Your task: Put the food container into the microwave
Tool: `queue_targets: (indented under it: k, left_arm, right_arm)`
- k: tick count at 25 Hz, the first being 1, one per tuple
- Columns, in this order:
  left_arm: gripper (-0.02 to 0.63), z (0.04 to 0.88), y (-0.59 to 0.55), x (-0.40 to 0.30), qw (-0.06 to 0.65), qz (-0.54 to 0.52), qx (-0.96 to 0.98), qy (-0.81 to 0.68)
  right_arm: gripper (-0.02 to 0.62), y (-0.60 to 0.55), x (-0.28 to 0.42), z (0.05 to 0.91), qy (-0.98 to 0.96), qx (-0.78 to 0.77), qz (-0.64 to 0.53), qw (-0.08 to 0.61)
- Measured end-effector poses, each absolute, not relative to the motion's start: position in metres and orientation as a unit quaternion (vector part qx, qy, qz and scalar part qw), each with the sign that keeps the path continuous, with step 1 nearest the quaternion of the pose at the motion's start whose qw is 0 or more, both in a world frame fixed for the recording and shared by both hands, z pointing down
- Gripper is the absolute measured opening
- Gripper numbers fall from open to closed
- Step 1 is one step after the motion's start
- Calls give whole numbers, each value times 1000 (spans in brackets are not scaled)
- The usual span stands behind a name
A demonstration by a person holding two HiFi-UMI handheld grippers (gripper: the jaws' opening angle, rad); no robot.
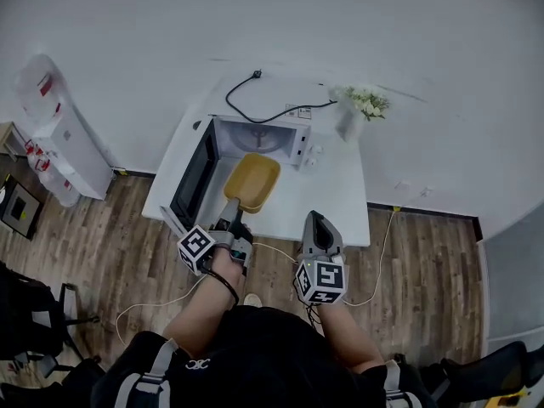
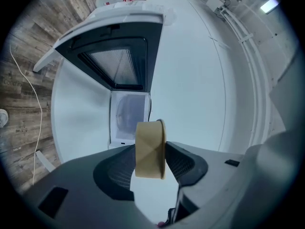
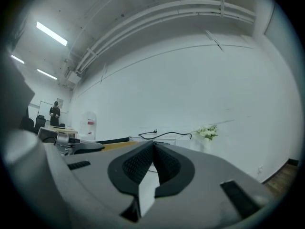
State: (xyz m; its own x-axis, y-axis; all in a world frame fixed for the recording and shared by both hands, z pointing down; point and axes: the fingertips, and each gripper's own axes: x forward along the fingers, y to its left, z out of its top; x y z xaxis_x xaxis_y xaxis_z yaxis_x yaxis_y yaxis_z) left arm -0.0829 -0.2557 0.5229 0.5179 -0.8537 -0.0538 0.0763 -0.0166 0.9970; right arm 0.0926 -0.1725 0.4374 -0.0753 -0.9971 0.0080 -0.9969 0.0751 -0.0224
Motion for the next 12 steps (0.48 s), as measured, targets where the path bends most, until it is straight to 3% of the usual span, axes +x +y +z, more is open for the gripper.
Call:
queue_targets:
  k: [12]
  left_arm:
    - [195, 542, -360, -58, 627, -353, 619, -314]
  right_arm:
    - [0, -279, 112, 454, 724, -689, -36, 7]
